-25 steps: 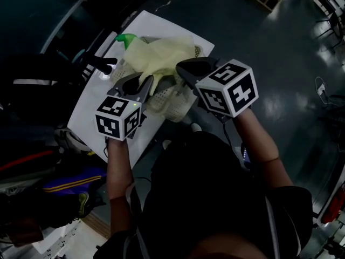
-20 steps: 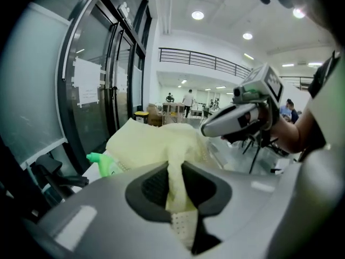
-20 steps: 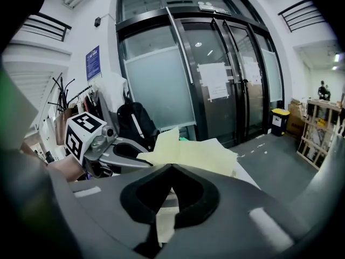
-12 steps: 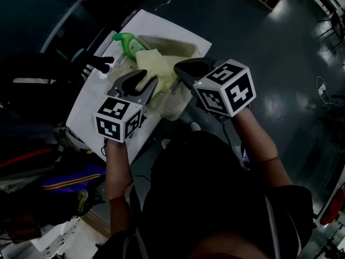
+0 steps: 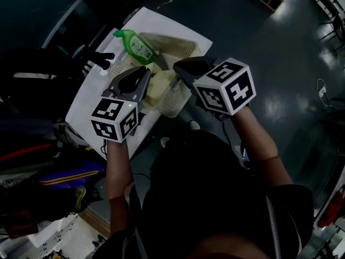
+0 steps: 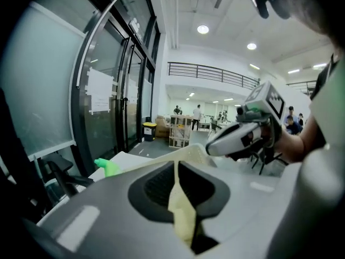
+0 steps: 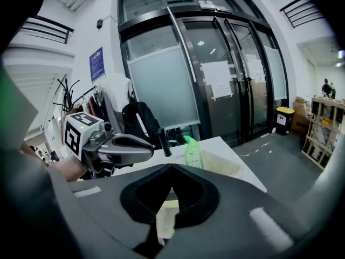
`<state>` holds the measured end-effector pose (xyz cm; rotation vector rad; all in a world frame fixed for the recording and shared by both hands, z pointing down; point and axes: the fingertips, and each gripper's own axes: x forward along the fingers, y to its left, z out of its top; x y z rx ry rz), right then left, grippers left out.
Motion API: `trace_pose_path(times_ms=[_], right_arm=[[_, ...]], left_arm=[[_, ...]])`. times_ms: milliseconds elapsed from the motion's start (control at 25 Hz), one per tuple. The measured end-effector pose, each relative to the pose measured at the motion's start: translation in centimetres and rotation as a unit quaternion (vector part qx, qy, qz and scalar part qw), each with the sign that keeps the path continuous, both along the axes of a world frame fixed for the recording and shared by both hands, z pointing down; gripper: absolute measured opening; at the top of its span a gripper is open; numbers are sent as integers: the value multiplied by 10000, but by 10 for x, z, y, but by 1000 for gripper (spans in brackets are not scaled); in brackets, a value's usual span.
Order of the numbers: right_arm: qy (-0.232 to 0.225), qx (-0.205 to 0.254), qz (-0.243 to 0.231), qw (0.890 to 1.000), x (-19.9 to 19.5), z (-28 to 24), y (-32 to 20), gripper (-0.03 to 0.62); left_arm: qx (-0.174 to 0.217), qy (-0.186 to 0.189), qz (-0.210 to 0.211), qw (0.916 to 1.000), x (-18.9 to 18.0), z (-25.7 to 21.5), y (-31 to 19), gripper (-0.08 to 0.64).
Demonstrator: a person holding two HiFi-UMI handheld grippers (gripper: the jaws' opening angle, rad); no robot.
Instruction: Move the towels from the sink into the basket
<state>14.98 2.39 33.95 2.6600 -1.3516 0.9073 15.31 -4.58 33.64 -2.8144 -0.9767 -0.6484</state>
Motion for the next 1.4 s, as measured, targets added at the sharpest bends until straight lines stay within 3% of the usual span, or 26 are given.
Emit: trace_pose_path(times_ms=[80, 320, 1400], right_arm=[[3, 9, -18, 10000, -1, 0, -1, -2], [68, 46, -96, 9999, -3, -4, -6, -3], [339, 151, -916, 9951, -19, -21, -91, -3]], left_arm=[[-128, 40, -102, 9999, 0, -3, -3, 9], [-354, 37, -277, 9990, -4, -10, -12, 9], [-505, 108, -1385, 9890, -49, -12, -96, 8]])
